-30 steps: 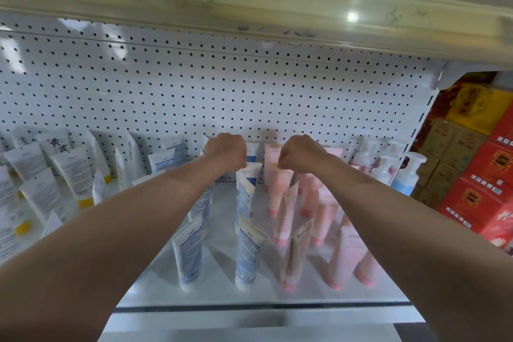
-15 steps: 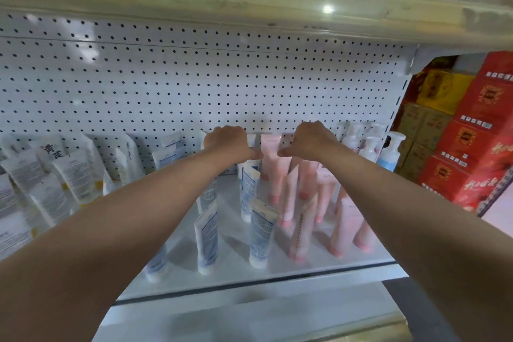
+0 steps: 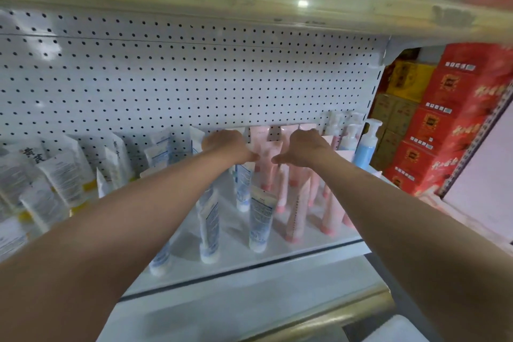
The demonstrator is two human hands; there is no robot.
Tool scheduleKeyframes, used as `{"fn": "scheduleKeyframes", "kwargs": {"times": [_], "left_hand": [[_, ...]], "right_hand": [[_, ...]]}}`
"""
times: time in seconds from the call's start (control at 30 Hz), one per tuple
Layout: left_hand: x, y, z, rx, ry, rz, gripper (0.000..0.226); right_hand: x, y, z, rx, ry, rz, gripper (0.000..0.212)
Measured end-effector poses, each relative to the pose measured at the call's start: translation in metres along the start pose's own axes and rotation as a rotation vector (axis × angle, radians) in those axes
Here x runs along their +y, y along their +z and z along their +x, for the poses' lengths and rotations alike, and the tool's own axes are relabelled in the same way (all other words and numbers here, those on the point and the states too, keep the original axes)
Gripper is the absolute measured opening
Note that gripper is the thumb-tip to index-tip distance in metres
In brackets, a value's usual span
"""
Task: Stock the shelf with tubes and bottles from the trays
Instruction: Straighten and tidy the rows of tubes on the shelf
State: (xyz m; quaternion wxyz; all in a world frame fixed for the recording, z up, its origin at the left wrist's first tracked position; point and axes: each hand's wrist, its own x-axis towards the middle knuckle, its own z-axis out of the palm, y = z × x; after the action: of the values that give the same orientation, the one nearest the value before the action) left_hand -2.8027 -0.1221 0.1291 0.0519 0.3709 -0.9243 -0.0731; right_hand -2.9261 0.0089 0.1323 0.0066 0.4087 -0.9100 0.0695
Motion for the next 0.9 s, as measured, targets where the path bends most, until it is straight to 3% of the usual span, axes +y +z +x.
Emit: {"fn": "scheduleKeyframes", "kwargs": {"times": [0.3, 0.6, 0.9], "left_hand": [[0.012, -0.013, 0.002, -0.149, -0.098, -0.059, 0.027], [0.02, 0.002, -0.011, 0.076, -0.067, 0.161, 0.011], [0.012, 0.01, -0.009, 0.091, -0.081, 0.043, 0.019]], "right_hand": [[0.007, -0.01, 0.004, -0.047, -0.068, 0.023, 0.042], [0.02, -0.004, 0.008, -0.018, -0.211, 0.001, 0.021], [0.032, 0.001, 0.006, 0.048, -0.311, 0.119, 0.013]]}}
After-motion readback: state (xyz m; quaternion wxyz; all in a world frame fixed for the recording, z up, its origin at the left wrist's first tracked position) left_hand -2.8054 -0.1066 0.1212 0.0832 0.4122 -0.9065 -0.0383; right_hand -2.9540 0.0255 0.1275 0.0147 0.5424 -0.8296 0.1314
